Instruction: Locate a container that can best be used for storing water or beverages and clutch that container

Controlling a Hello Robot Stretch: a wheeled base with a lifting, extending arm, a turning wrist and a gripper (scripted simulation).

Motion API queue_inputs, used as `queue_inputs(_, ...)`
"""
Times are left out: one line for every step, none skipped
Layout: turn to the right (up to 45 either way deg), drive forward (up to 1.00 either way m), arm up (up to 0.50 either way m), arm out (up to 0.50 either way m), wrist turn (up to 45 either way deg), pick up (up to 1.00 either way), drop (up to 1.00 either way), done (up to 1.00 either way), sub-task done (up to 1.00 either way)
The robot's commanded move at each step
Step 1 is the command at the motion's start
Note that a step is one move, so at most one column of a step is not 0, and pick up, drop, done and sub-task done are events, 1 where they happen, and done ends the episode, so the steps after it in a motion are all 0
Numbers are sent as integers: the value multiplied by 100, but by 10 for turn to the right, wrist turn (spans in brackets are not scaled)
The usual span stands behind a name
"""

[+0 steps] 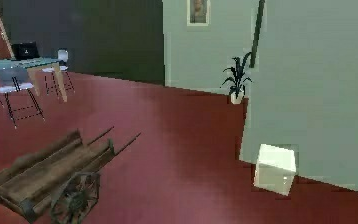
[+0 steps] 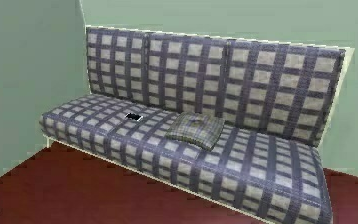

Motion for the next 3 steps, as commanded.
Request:
queue_inputs(0, 100, 0, 0, 0, 0, 0, 0, 0)
queue_inputs(-30, 0, 0, 0, 0, 0, 0, 0, 0)
queue_inputs(0, 100, 0, 0, 0, 0, 0, 0, 0)
